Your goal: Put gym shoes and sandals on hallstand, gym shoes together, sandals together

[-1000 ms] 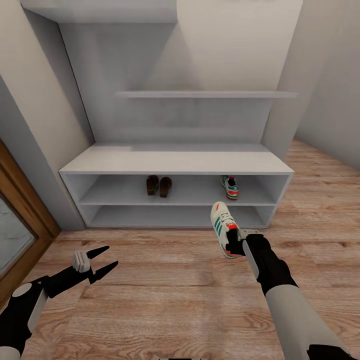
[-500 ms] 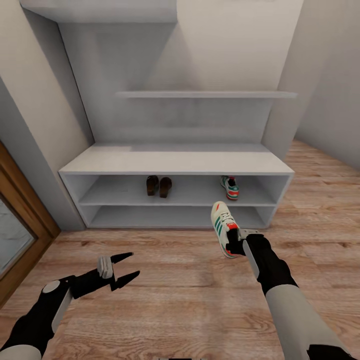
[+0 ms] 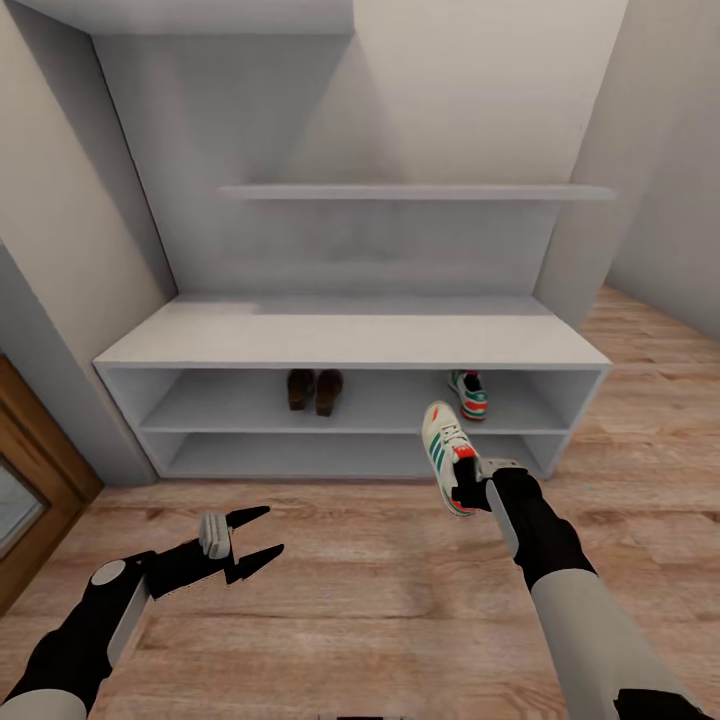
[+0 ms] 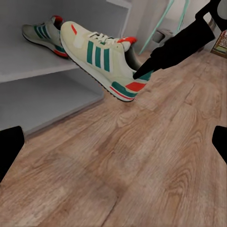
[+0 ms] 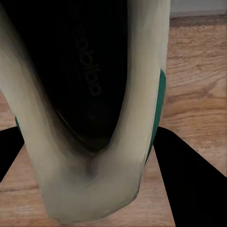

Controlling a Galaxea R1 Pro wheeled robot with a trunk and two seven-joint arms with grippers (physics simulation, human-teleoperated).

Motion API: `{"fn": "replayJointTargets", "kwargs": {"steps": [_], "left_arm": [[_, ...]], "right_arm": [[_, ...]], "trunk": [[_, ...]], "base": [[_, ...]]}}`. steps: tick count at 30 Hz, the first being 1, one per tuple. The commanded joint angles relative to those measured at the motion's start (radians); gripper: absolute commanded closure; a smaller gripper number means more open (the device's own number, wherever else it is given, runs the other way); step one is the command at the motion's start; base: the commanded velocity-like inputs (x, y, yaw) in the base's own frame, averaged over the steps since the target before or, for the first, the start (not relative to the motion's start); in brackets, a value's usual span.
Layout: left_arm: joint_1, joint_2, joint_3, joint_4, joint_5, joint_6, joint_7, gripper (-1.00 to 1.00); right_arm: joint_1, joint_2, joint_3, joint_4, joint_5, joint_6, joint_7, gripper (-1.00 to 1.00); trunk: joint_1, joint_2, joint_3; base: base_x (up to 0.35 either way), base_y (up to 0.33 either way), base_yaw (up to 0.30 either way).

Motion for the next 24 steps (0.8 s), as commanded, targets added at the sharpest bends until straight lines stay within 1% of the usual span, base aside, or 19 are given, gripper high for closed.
{"fn": "replayJointTargets", "kwargs": {"steps": [1,5,7,11,17,24], "left_arm": [[-0.001,0.0,0.0,0.001,0.001,-0.006,-0.003,-1.0],[-0.001,-0.002,0.0,0.001,0.002,-0.006,-0.003,-1.0],[-0.001,-0.01,-0.001,0.001,0.002,-0.006,-0.003,-1.0],[-0.001,-0.02,-0.001,0.0,0.001,-0.006,-0.002,-1.0],[-0.001,-0.023,0.0,0.002,0.0,-0.007,-0.002,-1.0],[-0.001,-0.024,0.0,0.004,0.001,-0.008,-0.002,-1.0]], "right_arm": [[0.0,0.001,-0.002,-0.001,0.001,0.004,-0.003,1.0],[0.0,0.0,-0.003,-0.001,0.001,0.004,-0.003,1.0],[0.0,0.0,-0.002,-0.001,0.001,0.004,-0.003,1.0],[0.0,0.0,-0.003,-0.001,0.001,0.004,-0.003,1.0],[-0.001,0.0,-0.004,-0.001,0.001,0.003,-0.002,1.0],[0.0,0.0,-0.005,-0.001,0.001,0.002,-0.001,1.0]], "trunk": [[0.0,0.0,-0.001],[0.0,0.0,-0.001],[0.0,0.0,-0.001],[0.0,0.0,-0.001],[0.0,0.0,-0.001],[0.0,0.0,-0.001]], "base": [[0.326,0.0,0.0],[0.324,0.0,0.0],[0.25,0.0,0.0],[0.081,0.0,0.0],[0.042,0.0,0.0],[0.299,0.0,0.0]]}}
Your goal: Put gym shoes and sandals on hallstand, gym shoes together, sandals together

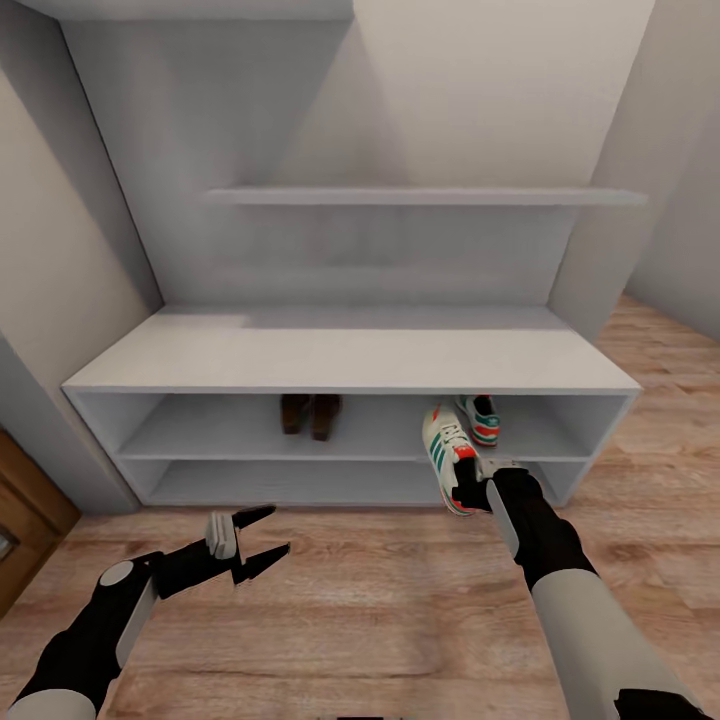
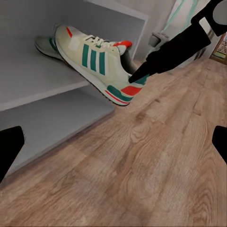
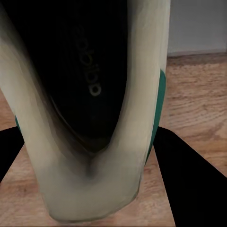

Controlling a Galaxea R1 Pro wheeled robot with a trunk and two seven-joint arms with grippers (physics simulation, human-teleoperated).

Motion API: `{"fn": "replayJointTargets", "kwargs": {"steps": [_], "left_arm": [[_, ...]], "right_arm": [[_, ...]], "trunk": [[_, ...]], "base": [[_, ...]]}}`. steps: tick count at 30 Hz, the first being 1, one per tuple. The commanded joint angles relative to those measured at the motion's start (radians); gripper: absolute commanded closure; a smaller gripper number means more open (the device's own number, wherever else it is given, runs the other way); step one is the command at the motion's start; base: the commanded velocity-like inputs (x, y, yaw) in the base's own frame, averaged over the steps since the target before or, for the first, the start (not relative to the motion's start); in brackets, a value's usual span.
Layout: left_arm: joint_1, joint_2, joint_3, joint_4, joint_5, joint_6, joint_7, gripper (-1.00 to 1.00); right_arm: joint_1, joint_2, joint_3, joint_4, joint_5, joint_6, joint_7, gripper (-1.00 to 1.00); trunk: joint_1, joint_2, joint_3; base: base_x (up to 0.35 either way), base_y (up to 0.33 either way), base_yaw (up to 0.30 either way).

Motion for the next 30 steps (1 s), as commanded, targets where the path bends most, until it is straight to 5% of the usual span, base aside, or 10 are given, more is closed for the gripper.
{"fn": "replayJointTargets", "kwargs": {"steps": [1,30], "left_arm": [[-0.001,0.0,0.0,0.001,0.001,-0.006,-0.002,-1.0],[-0.001,-0.019,-0.001,0.028,0.0,-0.006,-0.002,-1.0]], "right_arm": [[-0.001,0.001,-0.003,0.0,0.001,0.004,-0.003,1.0],[-0.001,0.001,-0.003,0.006,0.001,-0.021,-0.003,1.0]], "trunk": [[0.0,0.0,-0.001],[0.0,0.0,-0.001]], "base": [[0.338,0.0,0.0],[0.183,0.0,0.0]]}}
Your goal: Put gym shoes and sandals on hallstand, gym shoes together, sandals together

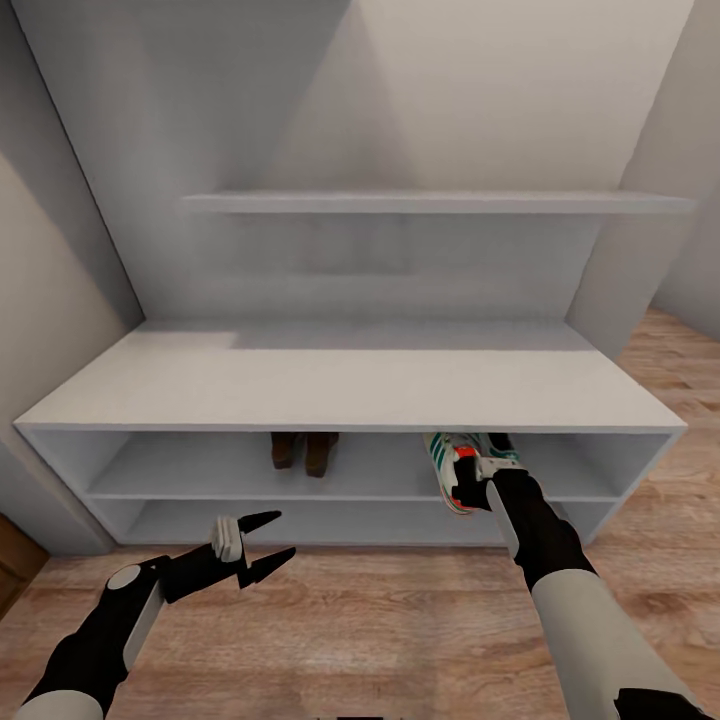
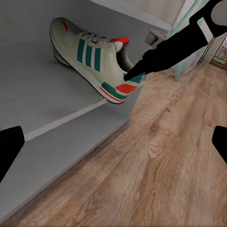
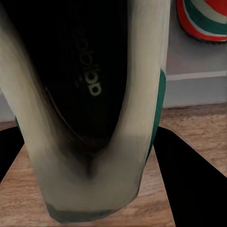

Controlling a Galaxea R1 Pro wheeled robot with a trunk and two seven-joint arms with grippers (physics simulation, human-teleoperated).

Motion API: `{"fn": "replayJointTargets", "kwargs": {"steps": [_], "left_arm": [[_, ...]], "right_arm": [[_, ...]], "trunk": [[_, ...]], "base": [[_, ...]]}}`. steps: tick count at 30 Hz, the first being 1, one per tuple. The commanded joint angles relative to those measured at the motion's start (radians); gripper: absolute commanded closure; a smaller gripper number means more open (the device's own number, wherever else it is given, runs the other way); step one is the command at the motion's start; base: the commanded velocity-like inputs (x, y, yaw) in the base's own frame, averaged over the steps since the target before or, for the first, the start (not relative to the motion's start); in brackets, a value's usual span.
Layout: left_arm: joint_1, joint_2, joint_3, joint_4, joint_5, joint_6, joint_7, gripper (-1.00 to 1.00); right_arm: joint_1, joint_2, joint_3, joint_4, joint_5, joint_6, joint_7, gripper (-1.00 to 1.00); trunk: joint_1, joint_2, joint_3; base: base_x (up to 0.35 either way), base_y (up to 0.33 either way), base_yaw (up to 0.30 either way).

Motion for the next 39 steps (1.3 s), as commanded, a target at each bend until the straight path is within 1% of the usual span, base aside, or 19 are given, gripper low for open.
{"fn": "replayJointTargets", "kwargs": {"steps": [1,5,11,20,32,39], "left_arm": [[-0.001,0.0,0.0,0.001,0.001,-0.006,-0.002,-1.0],[-0.001,0.0,0.0,0.001,0.001,-0.006,-0.002,-1.0],[-0.001,0.0,0.0,0.001,0.001,-0.006,-0.002,-1.0],[-0.001,0.0,0.0,0.001,0.001,-0.006,-0.002,-1.0],[-0.001,0.0,0.0,0.001,0.001,-0.006,-0.002,-1.0],[-0.001,0.0,0.001,0.001,0.001,-0.006,-0.002,-1.0]], "right_arm": [[0.0,0.001,-0.002,-0.001,0.001,0.004,-0.003,1.0],[0.0,0.001,-0.002,-0.001,0.002,0.004,-0.003,1.0],[-0.001,0.001,-0.002,-0.001,0.002,0.004,-0.003,1.0],[0.0,0.001,-0.002,-0.001,0.003,0.004,-0.003,1.0],[0.0,0.001,-0.002,-0.001,0.003,0.004,-0.003,1.0],[0.0,0.001,-0.002,-0.001,0.001,0.005,-0.003,1.0]], "trunk": [[0.0,0.0,-0.001],[0.0,0.0,-0.001],[0.0,0.0,-0.001],[0.0,0.0,-0.001],[0.0,0.0,-0.001],[0.0,0.0,-0.001]], "base": [[0.024,0.0,0.0],[0.047,0.0,0.0],[0.206,0.0,0.0],[0.116,0.0,0.0],[0.017,0.0,0.0],[0.085,0.0,0.0]]}}
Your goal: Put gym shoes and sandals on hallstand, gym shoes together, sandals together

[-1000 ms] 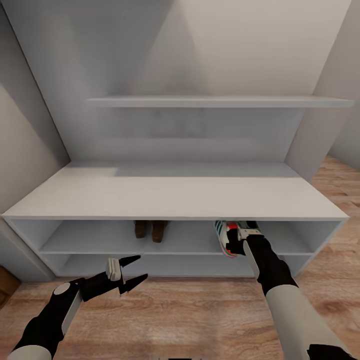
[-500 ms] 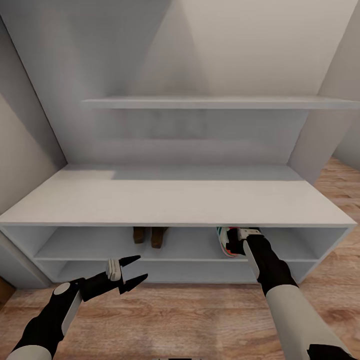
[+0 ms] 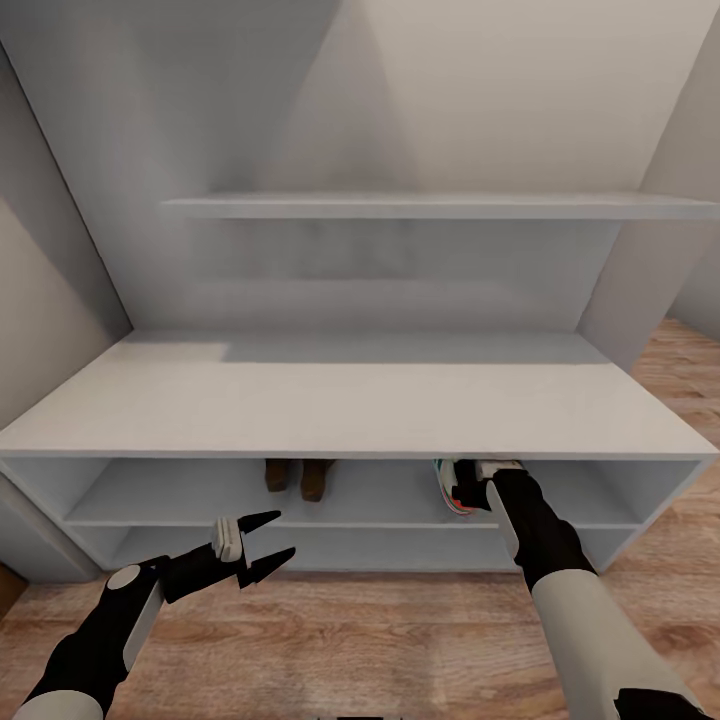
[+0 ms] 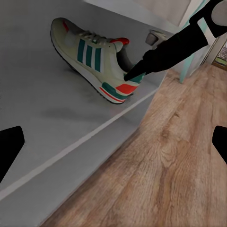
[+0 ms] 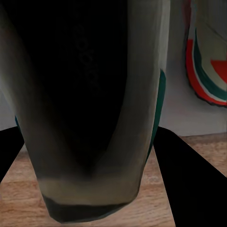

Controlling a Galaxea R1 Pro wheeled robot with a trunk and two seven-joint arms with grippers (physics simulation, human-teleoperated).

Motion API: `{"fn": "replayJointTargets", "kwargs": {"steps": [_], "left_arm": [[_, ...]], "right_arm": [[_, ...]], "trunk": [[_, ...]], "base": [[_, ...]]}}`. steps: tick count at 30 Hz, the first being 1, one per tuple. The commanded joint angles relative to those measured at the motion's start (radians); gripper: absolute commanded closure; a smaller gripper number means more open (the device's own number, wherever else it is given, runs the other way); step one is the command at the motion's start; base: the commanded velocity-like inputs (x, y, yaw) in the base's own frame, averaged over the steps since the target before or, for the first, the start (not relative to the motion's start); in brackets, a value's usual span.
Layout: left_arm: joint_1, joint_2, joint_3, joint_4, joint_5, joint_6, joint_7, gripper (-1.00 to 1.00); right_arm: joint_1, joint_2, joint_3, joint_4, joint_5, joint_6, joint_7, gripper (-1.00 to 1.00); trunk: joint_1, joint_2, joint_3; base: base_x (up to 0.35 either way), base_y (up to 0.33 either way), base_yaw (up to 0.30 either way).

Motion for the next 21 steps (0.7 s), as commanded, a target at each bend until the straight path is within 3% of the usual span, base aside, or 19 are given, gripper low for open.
{"fn": "replayJointTargets", "kwargs": {"steps": [1,21], "left_arm": [[-0.001,0.0,0.0,0.001,0.001,-0.006,-0.002,-1.0],[-0.001,0.0,0.0,0.001,0.001,-0.006,-0.002,-1.0]], "right_arm": [[0.0,0.001,-0.002,-0.001,0.002,0.004,-0.003,1.0],[0.0,0.001,-0.002,-0.001,0.002,0.004,-0.003,1.0]], "trunk": [[0.0,0.0,-0.001],[0.0,0.0,-0.001]], "base": [[0.021,0.0,0.0],[0.023,0.0,0.0]]}}
